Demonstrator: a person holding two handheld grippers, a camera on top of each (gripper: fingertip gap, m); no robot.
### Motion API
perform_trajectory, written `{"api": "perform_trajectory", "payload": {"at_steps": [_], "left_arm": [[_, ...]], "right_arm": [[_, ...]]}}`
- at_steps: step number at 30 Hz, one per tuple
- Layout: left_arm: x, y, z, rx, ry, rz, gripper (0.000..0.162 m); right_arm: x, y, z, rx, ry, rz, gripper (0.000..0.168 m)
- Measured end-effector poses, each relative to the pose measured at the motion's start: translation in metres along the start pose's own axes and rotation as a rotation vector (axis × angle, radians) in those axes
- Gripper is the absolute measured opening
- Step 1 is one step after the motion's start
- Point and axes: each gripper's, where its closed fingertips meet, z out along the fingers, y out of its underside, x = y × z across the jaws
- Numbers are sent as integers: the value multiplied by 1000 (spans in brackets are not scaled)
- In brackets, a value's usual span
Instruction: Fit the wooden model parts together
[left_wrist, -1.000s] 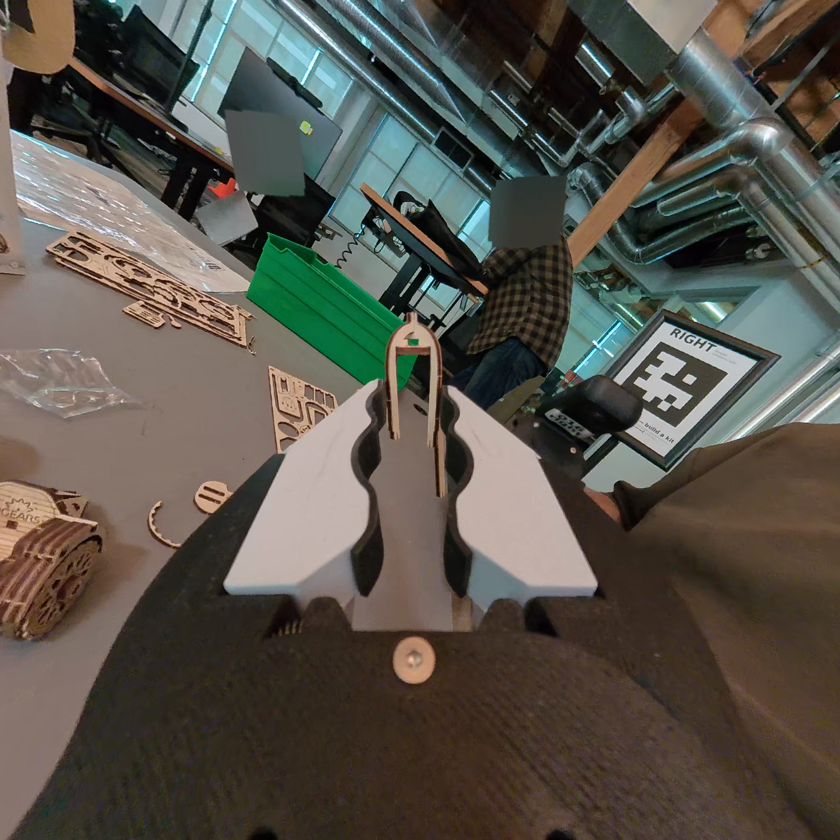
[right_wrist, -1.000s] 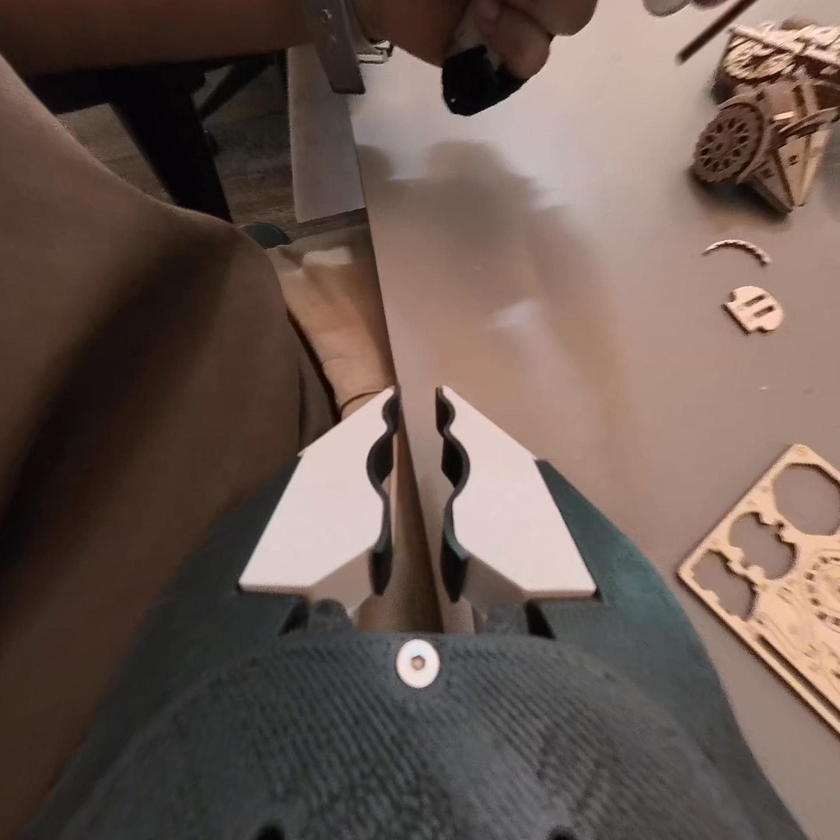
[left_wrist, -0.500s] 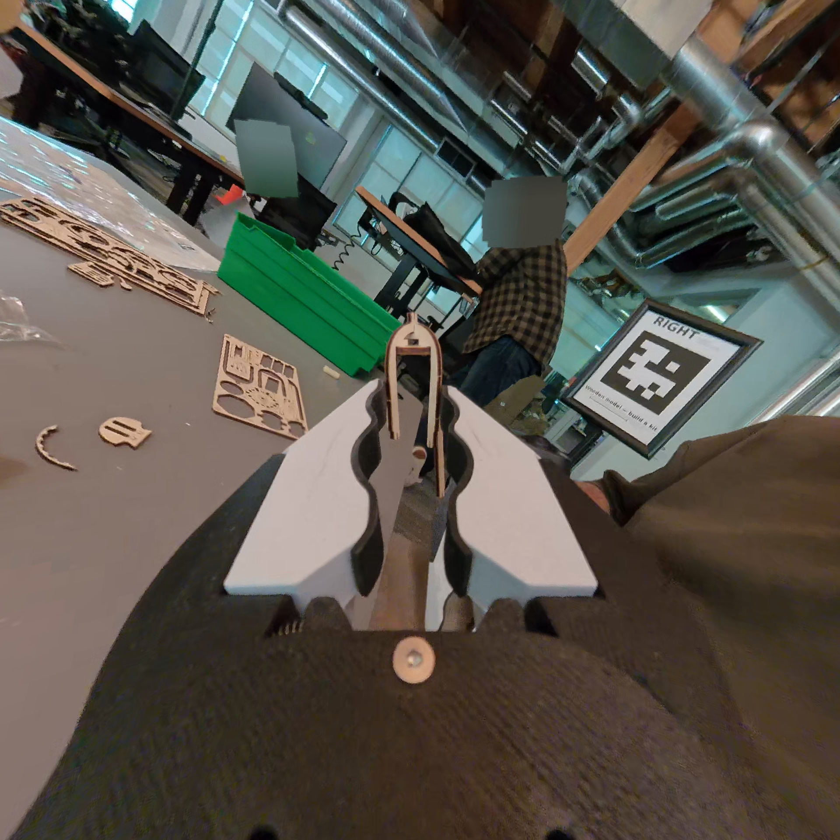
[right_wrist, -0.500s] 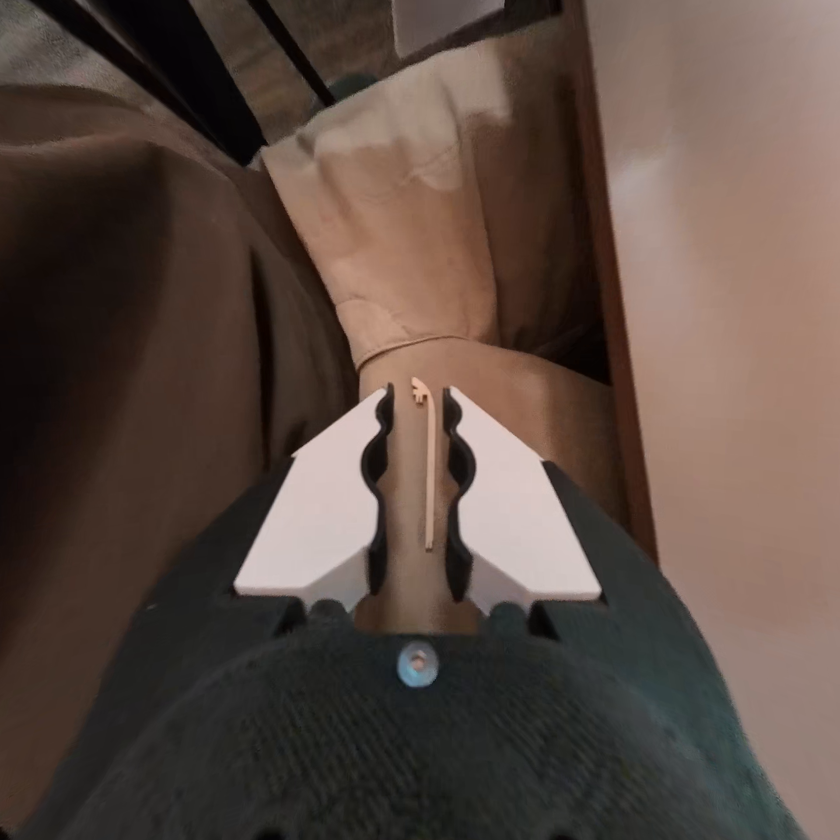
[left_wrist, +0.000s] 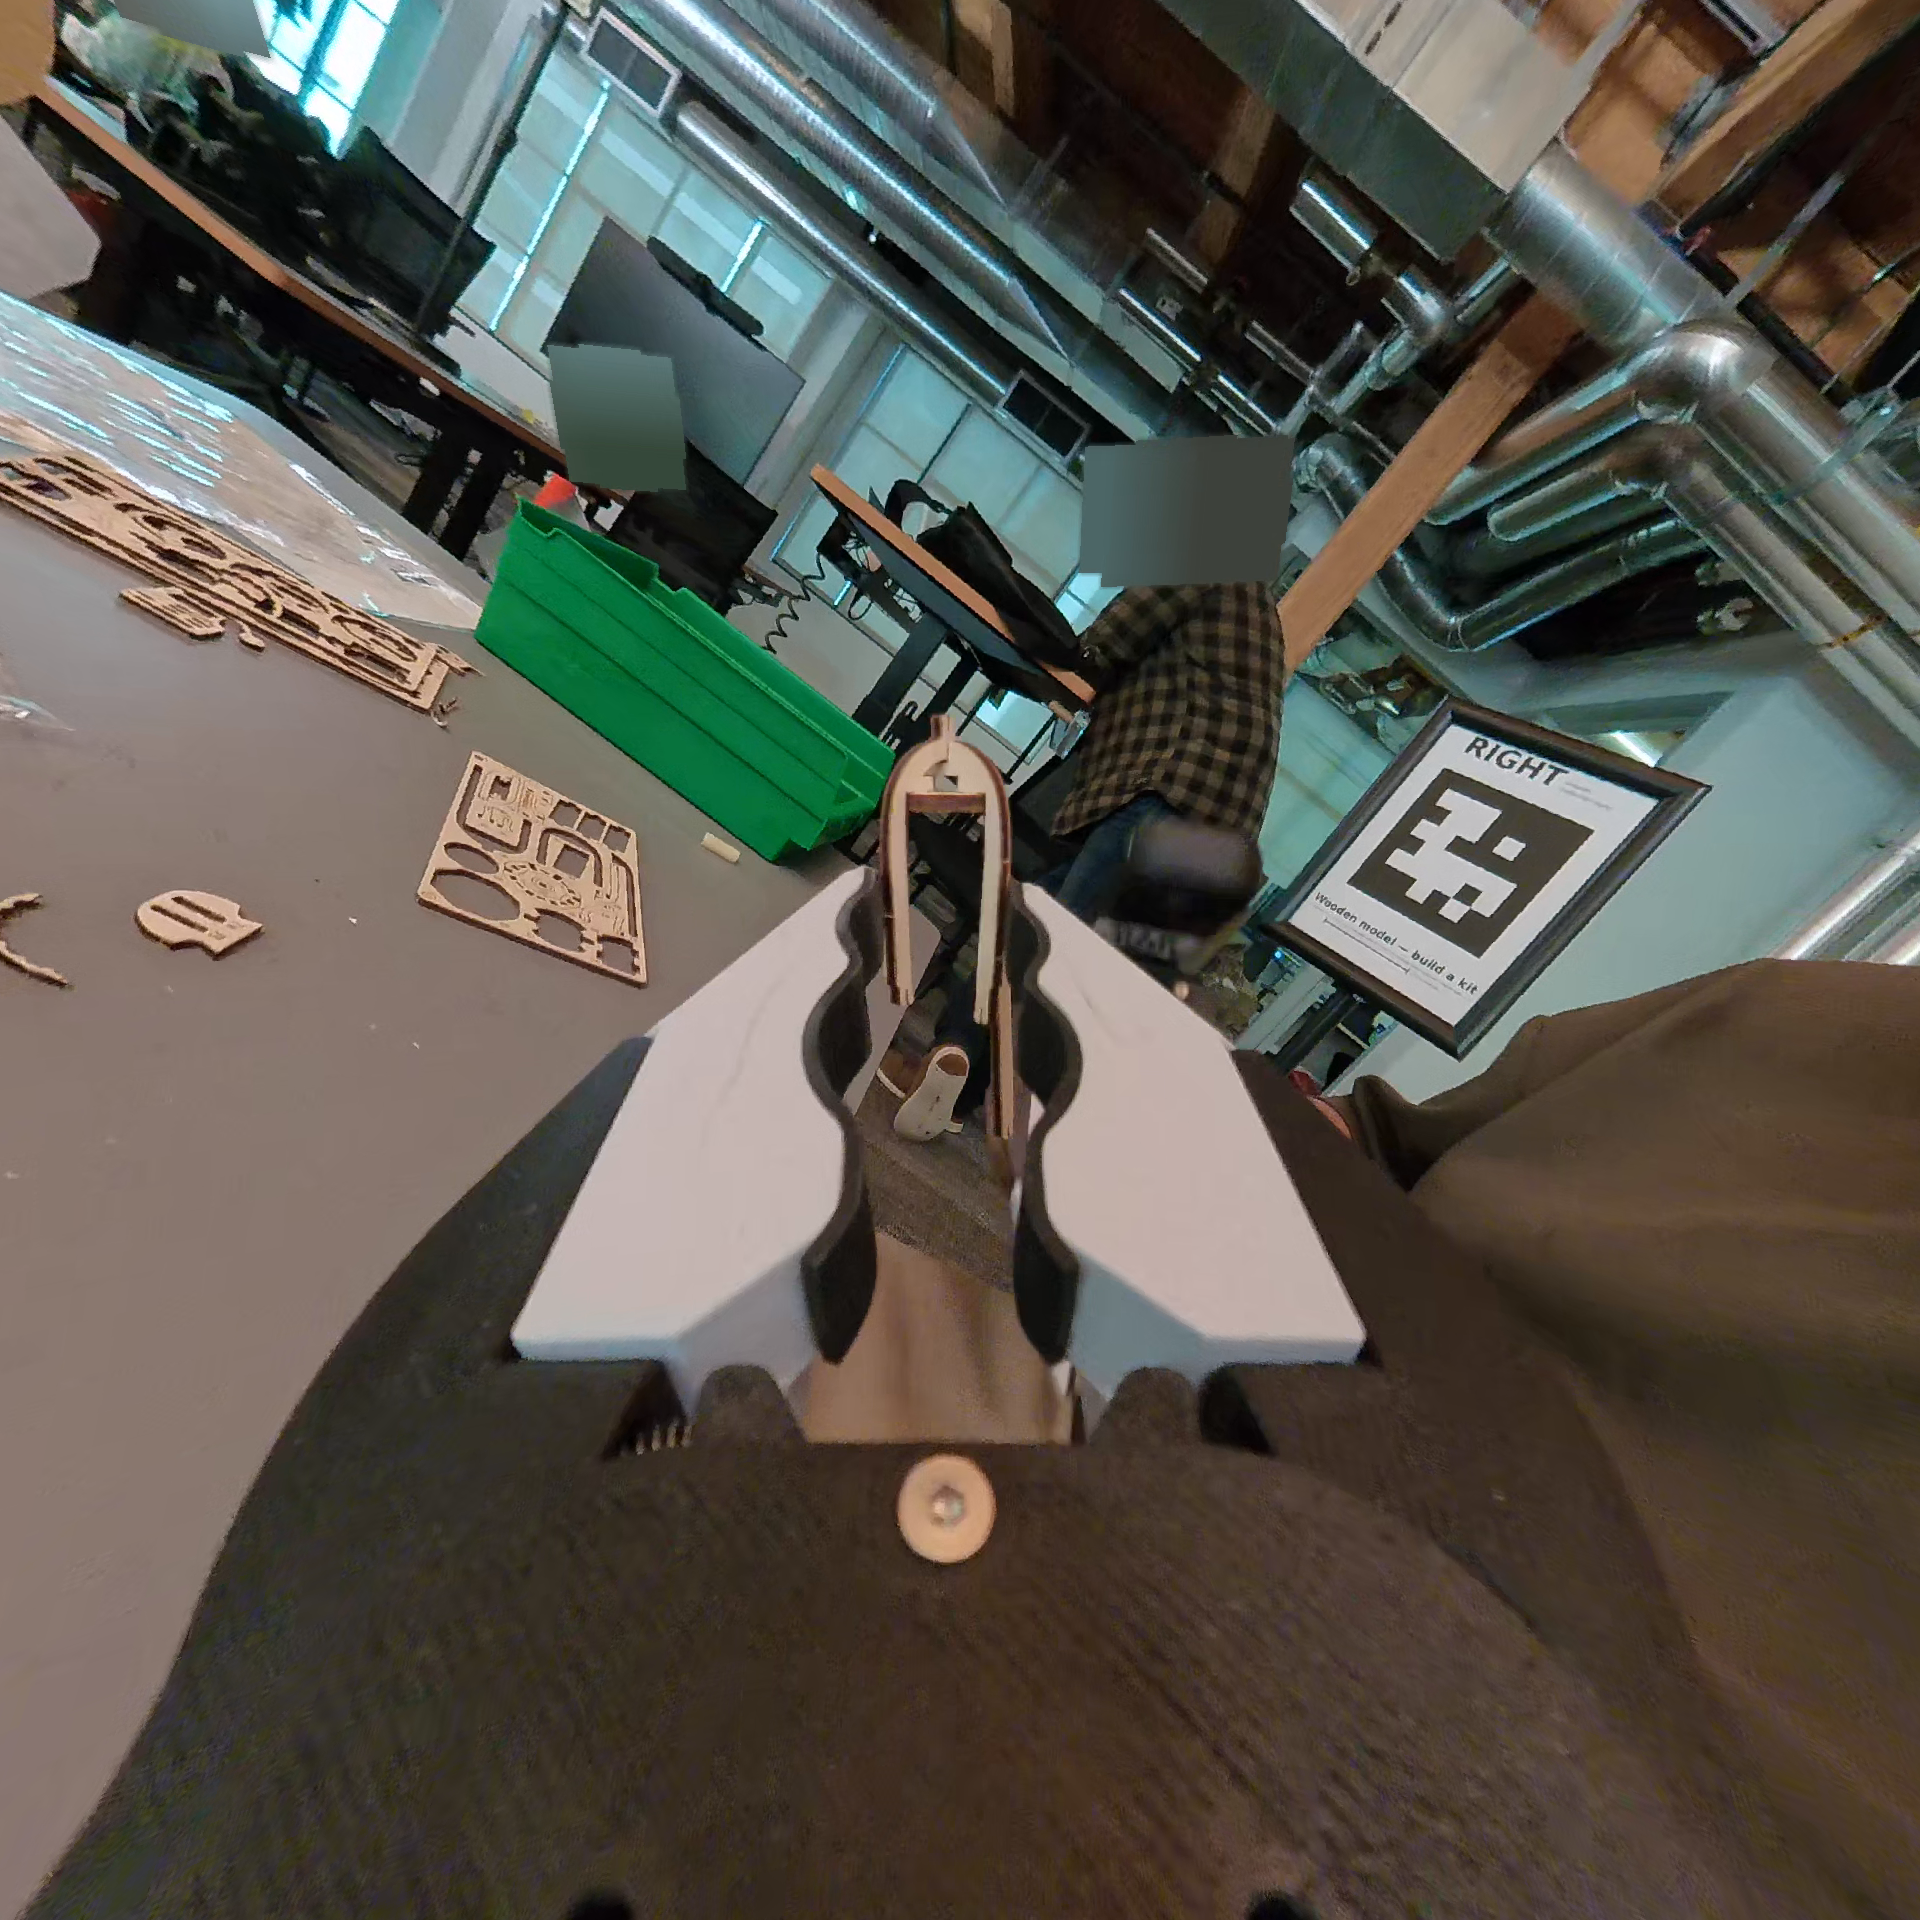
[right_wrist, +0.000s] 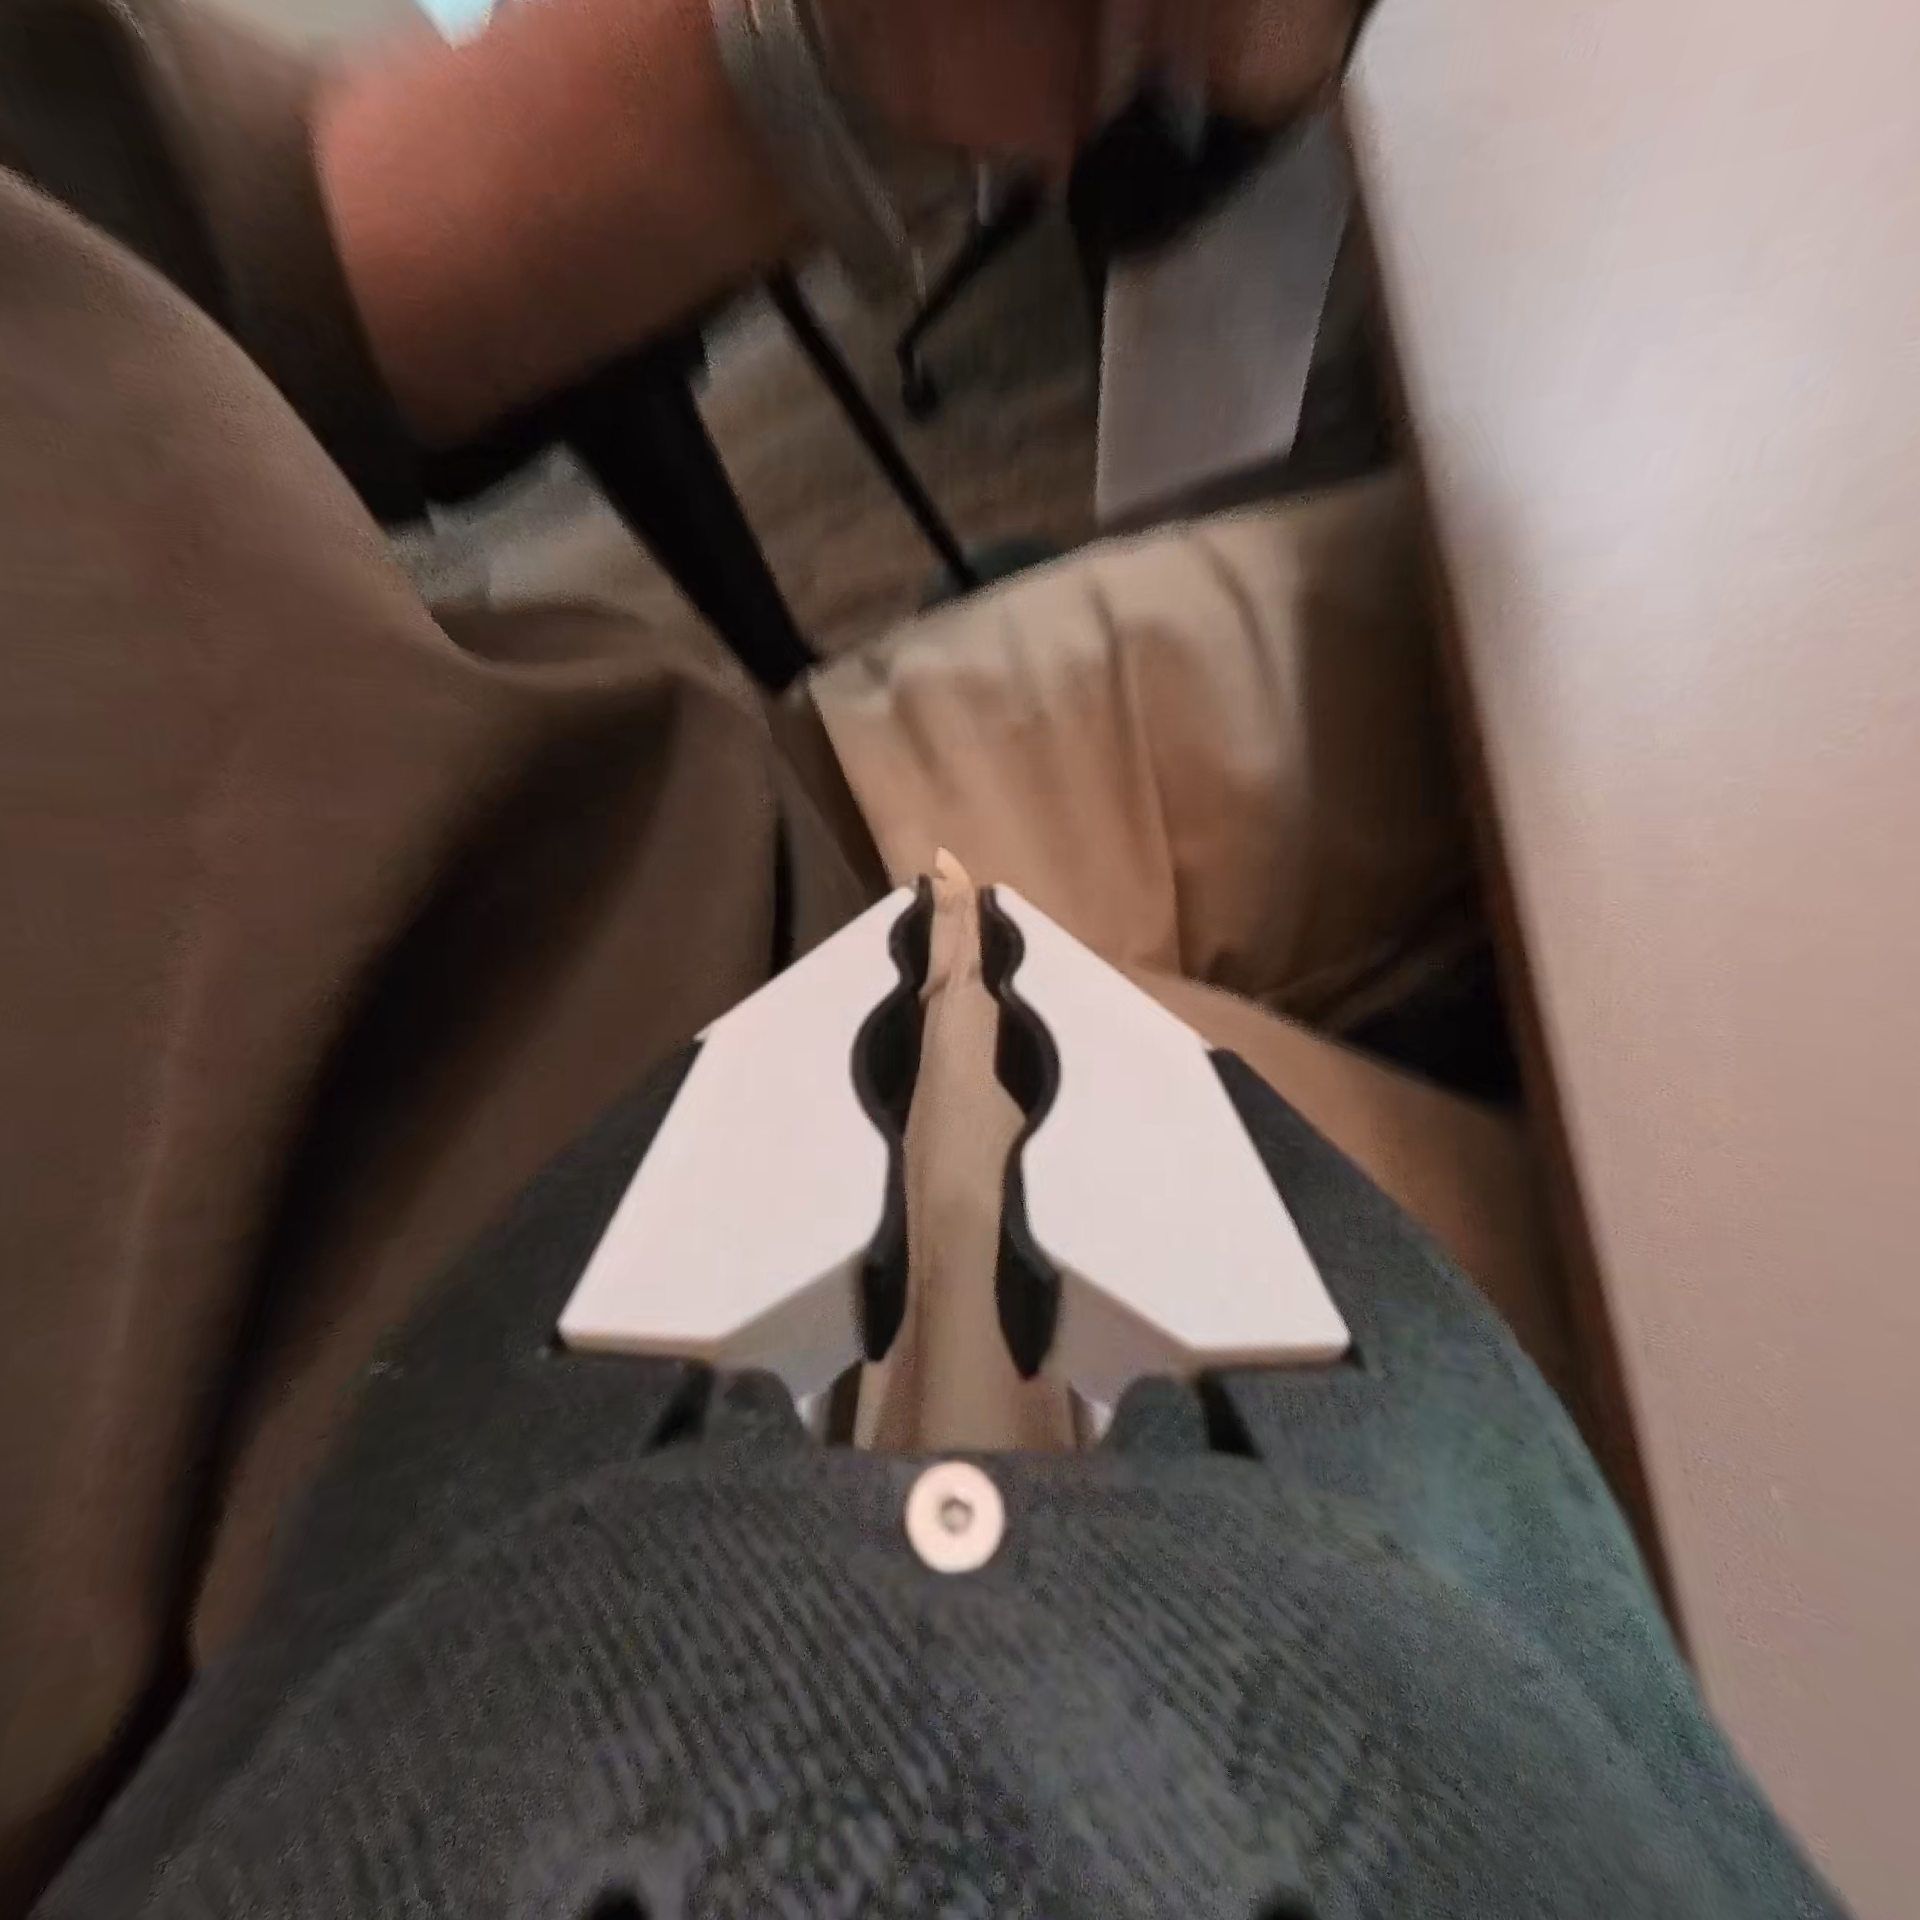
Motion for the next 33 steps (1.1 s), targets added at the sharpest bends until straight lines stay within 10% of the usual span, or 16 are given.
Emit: {"api": "perform_trajectory", "payload": {"at_steps": [1, 9, 24, 33], "left_arm": [[1, 0, 1, -2, 10, 4, 21], [33, 0, 15, 37, 133, 105, 21], [-24, -2, 52, -54, 42, 79, 21], [-36, -12, 63, -146, 62, 190, 21]], "right_arm": [[2, -19, -12, 106, 22, -18, 7], [52, -121, -124, 626, 459, -191, 6], [113, -146, -133, 792, 385, -32, 7], [128, -148, -132, 709, 659, -60, 7]]}}
